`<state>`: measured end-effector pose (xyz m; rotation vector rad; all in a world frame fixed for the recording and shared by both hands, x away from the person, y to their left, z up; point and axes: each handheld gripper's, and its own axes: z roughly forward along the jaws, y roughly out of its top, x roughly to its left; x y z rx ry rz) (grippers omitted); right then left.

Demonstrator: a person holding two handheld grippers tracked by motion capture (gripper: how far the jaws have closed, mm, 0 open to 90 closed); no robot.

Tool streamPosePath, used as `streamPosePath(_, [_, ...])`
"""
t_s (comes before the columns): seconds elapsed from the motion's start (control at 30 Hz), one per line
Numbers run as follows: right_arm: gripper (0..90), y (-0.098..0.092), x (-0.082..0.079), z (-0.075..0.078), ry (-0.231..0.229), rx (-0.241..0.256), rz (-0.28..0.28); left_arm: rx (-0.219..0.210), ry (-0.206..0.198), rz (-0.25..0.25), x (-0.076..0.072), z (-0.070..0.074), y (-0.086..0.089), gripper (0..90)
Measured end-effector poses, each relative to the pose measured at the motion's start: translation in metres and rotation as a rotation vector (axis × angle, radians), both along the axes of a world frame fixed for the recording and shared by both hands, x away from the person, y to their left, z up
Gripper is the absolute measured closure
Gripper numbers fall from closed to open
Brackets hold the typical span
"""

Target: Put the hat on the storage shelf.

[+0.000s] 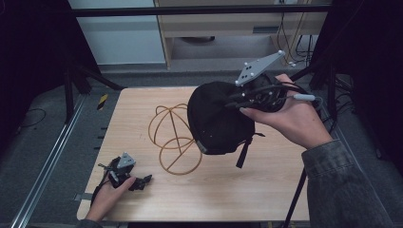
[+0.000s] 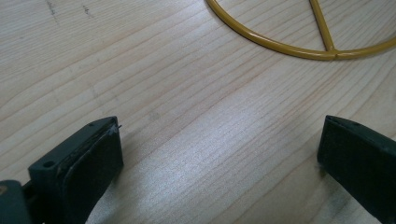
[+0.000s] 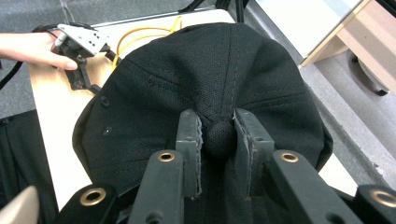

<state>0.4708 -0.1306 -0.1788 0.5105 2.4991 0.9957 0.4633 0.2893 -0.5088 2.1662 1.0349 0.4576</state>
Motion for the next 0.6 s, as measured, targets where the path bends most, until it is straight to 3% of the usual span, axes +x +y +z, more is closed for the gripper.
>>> streamPosePath(0.6, [73.4,0.018,-0.001,0.004,-0.002,-0.005,0.038,-0.002,-0.001,0.003,0.000,0.000,0.000,0.0])
